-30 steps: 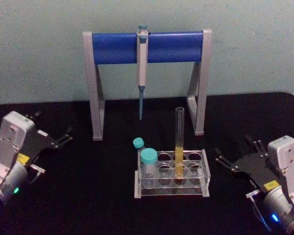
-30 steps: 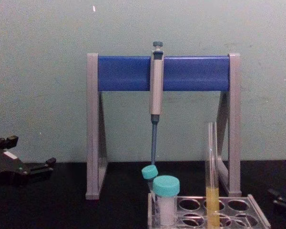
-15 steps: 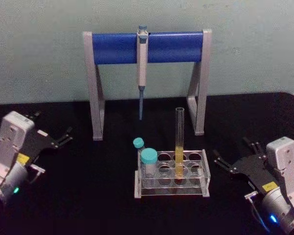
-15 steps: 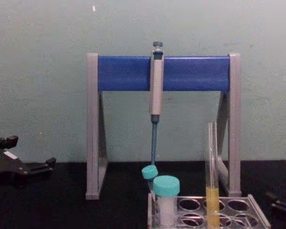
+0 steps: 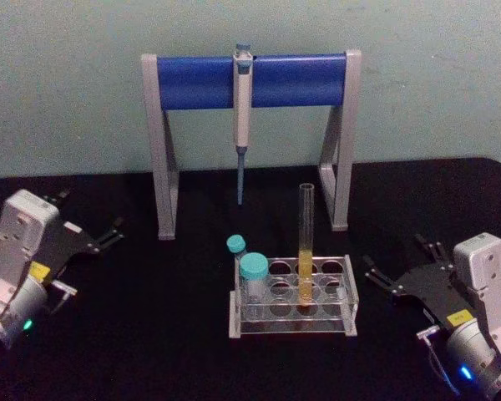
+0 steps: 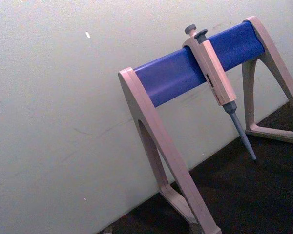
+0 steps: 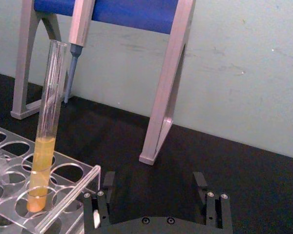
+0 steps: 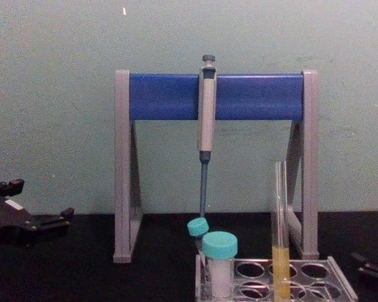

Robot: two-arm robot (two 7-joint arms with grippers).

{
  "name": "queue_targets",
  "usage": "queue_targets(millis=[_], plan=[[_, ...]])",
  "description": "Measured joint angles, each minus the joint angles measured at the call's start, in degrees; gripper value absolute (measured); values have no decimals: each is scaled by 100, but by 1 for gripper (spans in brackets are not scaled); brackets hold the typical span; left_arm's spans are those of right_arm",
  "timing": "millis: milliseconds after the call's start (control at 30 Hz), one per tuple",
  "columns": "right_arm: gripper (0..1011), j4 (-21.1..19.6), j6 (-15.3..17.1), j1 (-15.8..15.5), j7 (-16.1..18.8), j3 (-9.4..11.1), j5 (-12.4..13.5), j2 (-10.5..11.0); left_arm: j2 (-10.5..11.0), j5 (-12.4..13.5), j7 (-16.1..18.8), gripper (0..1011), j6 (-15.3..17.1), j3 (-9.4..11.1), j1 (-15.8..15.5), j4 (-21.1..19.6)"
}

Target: Pick up the test tube from the test tube rack, shake it, then place it back into the test tube rack.

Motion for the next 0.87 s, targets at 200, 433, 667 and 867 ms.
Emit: queue_targets(millis=[200,433,667,867], plan=[[1000,-4,0,0,-3,-2,1,4,0,0,0,1010,0,0,0,0],[1000,-7,0,0,-5,-2,2,6,0,0,0,1010,0,0,0,0],[1000,-7,0,0,-6,-2,3,6,0,0,0,1010,0,0,0,0],[1000,-8,0,0,-6,-1,4,6,0,0,0,1010,0,0,0,0]])
